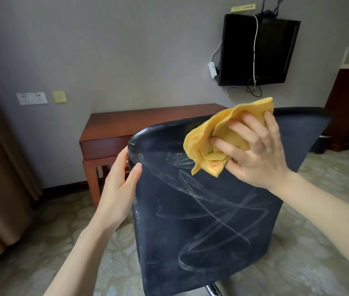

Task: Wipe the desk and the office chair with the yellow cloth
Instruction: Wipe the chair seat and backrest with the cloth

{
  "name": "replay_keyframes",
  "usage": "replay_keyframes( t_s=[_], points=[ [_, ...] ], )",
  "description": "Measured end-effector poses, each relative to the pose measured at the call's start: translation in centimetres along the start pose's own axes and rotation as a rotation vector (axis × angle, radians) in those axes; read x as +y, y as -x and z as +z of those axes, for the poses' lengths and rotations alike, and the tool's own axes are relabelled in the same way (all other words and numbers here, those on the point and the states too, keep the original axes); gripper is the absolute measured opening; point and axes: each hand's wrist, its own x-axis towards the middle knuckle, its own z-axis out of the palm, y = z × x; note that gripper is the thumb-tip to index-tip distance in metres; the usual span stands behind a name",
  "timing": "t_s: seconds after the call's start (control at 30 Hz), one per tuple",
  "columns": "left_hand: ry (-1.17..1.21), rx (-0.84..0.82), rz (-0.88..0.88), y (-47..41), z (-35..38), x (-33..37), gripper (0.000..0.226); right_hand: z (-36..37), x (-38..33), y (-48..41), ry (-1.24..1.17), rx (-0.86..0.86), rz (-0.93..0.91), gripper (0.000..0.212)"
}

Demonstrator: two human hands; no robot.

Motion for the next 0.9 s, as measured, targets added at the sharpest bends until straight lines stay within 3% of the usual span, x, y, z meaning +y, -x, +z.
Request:
replay_keyframes(
  t_s=[0.1, 0.17, 0.43, 0.5, 0.63, 0.67, 0.9],
  points=[
    [0.189, -0.102, -0.057, 0.2, 0.8, 0.4, 0.071, 0.6, -1.3, -1.3, -0.055, -0.109, 0.035, 0.044],
    [0.185, -0.132, -0.036, 0.3, 1.1, -0.3, 0.083, 0.9, -2.3, -2.3, -0.074, -0.153, 0.083, 0.046],
    [-0.072, -0.238, 0.003, -0.5, -1.4, -2.2, 0.086, 2.6, -7.4, -7.4, -0.036, -0.106, -0.004, 0.046],
    [-0.107, -0.233, 0.028, -0.8, -1.7, -2.1, 0.077, 3.1, -8.9, -7.8, -0.045, -0.114, -0.06, 0.046],
    [-0.373, -0.093, 0.197, -1.8, -1.9, -2.2, 0.025, 4.1, -9.1, -6.7, -0.042, -0.095, -0.236, 0.049],
    [-0.453, -0.086, 0.209, -2.2, -1.9, -2.1, 0.021, 4.3, -8.7, -6.1, -0.063, -0.094, -0.262, 0.05],
    [-0.394, -0.104, 0.117, -2.9, -2.4, -2.2, 0.043, 4.3, -4.7, 0.3, -0.083, -0.234, -0.439, 0.056]
  ],
)
